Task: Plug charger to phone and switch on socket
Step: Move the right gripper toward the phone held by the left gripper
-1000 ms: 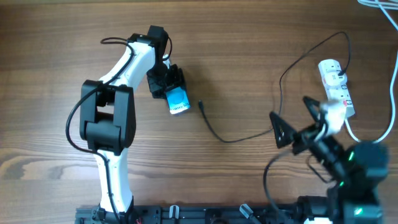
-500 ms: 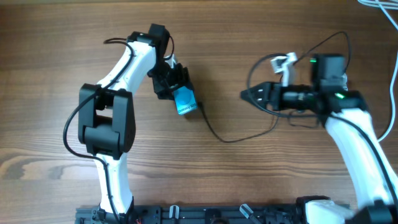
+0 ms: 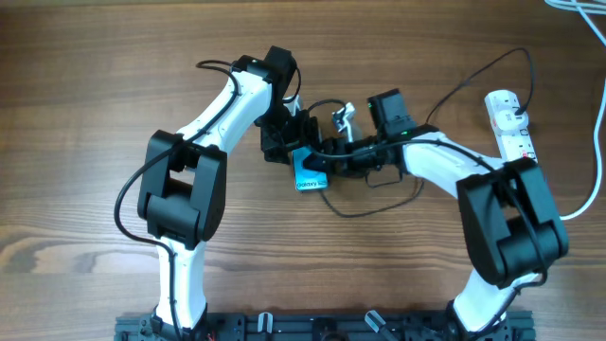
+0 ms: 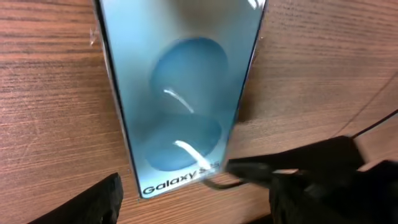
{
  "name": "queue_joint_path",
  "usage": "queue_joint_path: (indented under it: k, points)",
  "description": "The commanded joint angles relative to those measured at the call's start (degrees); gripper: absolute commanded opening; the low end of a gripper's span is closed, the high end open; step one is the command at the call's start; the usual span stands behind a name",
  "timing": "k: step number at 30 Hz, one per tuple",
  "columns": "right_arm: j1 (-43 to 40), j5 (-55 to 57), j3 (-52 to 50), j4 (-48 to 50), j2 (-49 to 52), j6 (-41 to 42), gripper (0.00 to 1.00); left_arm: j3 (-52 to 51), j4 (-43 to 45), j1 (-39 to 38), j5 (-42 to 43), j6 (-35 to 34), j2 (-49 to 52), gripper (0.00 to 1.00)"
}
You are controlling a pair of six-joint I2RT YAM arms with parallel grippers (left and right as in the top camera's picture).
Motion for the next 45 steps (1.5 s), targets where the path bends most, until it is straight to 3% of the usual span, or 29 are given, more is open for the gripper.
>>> queue_joint_path:
  k: [1, 5, 9, 12, 15, 20, 33, 42, 45]
  points:
    - [0.0, 4.6, 0.2, -0.6, 0.8, 1.3, 0.83, -0.2, 1.5, 0.1, -1.7, -0.2, -2.1, 0.79]
    - [-2.4, 4.9, 0.2, -7.1, -1.0, -4.6, 0.83, -0.2, 2.0, -0.7, -7.5, -2.9, -2.1, 0.87]
    - [-6.3, 5.5, 0.2, -12.3, -8.5, -8.1, 0.89, -0.2, 3.4, -1.9, -10.5, -6.7, -2.1, 0.92]
    - [-9.1, 6.5, 0.2, -16.1, -14.4, -8.7, 0.95, -0.2, 4.9, -4.1, -12.7, -9.8, -2.0, 0.94]
    - [-10.3, 12.1, 0.2, -19.8, -16.1, -8.7, 1.00, -0.2, 4.8, -7.5, -20.8, -14.0, -1.9, 0.98]
    - [-10.4, 19.2, -0.1, -24.2, -15.8, -8.9, 1.00, -0.6, 4.5, -11.3, -29.0, -17.1, -1.8, 1.00]
    - [-10.4, 19.2, -1.6, -24.8, -15.8, -9.9, 1.00, -2.6, 8.1, -11.4, -29.9, -18.4, 2.6, 0.98]
    - [-10.3, 18.6, -1.6, -25.2, -15.8, -9.9, 1.00, -2.6, 8.1, -11.4, -29.3, -18.4, 5.3, 0.92]
    - [-10.1, 18.6, -1.6, -25.2, -15.8, -9.9, 1.00, -2.6, 8.0, -11.3, -29.3, -18.3, 5.7, 0.83]
